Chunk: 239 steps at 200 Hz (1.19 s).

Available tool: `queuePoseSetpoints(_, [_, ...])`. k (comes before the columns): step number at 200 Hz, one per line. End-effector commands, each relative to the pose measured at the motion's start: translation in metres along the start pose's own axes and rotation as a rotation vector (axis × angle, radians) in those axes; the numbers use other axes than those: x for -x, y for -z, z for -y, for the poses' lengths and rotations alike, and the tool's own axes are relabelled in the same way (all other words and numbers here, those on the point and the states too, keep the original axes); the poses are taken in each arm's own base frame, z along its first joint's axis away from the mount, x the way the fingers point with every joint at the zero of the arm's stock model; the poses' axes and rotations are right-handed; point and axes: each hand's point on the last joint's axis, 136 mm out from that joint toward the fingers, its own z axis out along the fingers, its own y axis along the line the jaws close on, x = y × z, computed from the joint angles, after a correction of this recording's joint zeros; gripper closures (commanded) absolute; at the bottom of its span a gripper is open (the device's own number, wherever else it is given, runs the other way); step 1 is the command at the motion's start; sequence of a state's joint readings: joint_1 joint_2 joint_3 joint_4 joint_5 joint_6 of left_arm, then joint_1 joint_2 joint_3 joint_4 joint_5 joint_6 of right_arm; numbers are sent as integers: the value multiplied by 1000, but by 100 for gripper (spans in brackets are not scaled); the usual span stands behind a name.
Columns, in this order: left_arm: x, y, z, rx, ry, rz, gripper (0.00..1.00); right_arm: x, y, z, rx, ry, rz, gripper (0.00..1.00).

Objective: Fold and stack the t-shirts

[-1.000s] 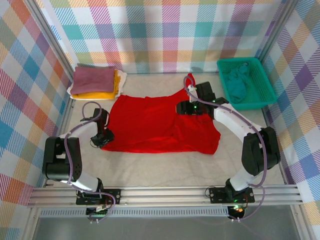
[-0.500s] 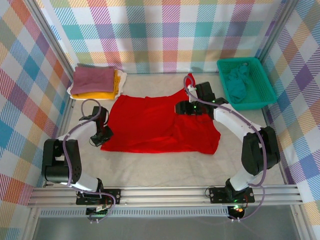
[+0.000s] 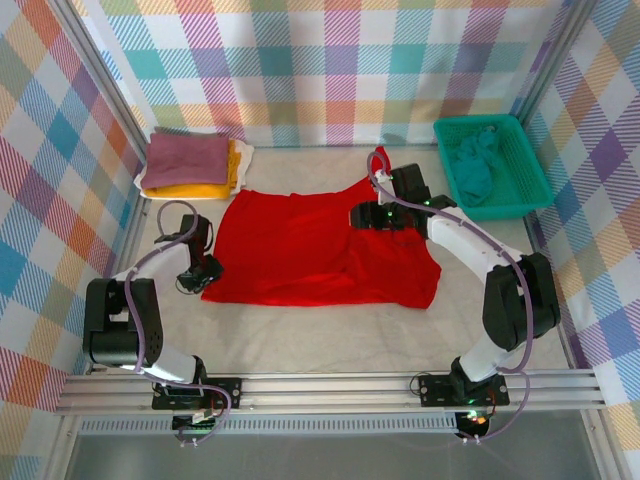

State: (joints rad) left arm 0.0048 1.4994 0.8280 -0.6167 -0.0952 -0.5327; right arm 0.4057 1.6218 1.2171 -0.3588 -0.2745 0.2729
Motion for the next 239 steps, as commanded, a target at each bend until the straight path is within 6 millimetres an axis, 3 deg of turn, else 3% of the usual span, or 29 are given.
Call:
queuePoseSetpoints(1, [-2, -2, -7, 5, 30, -4, 71, -4, -2, -4, 24, 6, -8, 40])
queuePoseSetpoints(59, [-5, -11, -11, 0, 47, -27, 67, -5, -4, -3, 20, 6, -14, 39])
queuePoseSetpoints(122, [0, -16, -5, -12, 33, -25, 69, -7, -5, -1, 15, 3, -19, 39])
queuePoseSetpoints(182, [4, -6, -8, -5, 21, -3, 84, -5, -3, -3, 22, 6, -13, 39])
queuePoseSetpoints(210, [7, -1, -10, 7, 15, 15, 100, -5, -5, -5, 32, 3, -16, 38])
queuePoseSetpoints(239, [7, 1, -10, 0, 18, 18, 100, -5, -5, -6, 37, 2, -17, 38])
